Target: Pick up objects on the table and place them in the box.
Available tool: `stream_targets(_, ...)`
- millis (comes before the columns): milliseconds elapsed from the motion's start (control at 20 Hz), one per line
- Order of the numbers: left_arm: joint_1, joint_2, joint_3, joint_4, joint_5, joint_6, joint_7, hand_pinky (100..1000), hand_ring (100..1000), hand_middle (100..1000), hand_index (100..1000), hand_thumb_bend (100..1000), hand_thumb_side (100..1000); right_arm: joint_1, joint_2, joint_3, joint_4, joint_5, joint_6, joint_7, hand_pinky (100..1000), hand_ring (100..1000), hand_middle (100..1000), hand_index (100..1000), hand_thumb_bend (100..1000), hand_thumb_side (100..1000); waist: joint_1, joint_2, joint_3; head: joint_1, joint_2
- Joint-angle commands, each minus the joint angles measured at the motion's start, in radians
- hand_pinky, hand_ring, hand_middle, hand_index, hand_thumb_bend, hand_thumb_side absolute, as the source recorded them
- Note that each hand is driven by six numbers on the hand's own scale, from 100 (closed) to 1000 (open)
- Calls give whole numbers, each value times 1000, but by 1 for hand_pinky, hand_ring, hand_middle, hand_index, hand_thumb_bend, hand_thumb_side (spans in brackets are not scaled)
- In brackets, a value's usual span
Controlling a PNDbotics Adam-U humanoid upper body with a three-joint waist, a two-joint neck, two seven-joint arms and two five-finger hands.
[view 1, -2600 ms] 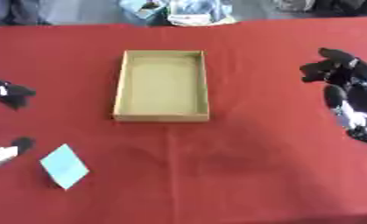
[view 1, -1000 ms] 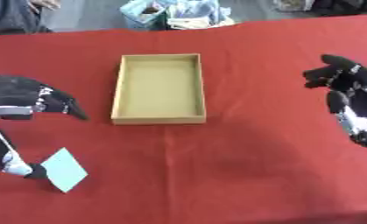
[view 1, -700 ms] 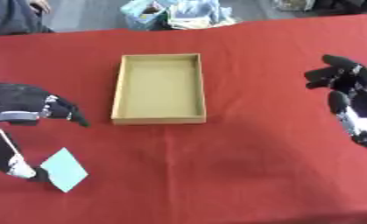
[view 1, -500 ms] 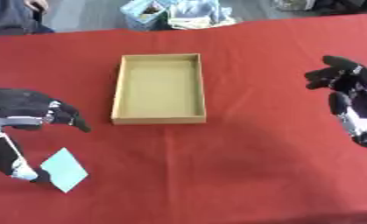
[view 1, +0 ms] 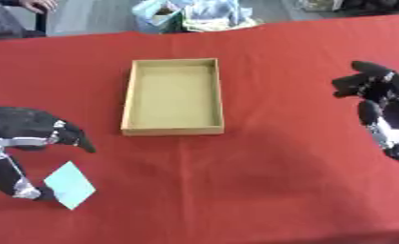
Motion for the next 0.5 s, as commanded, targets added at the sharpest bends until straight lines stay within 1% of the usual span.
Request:
stream_targets(50,-6,28,0,3,-10,-190,-178,816,811,790,916,414,174,-7,-24,-4,-9,-2,0,2,735,811,688,931,100,546,2,-14,-2,3,4)
stream_targets(200,-5,26,-8,10,-14,-197,-178,816,811,790,915,397,166,-8,-24,-4,-9,-3,0,3,735,811,688,931,100,547,3,-14,-2,4,3)
stream_targets(250,-3,26,-10,13,-14,-199,-178,816,811,789,916,399,179,-8,-25,-4,-9,-3,0,3,735,811,688,932,100,547,3,-14,-2,4,4)
stream_targets(500,-1,39,2,7,-4,-201,-178,823,817,796,918,455,228,-8,-26,-4,-9,-2,0,3,735,811,688,931,100,546,4,-15,0,2,3)
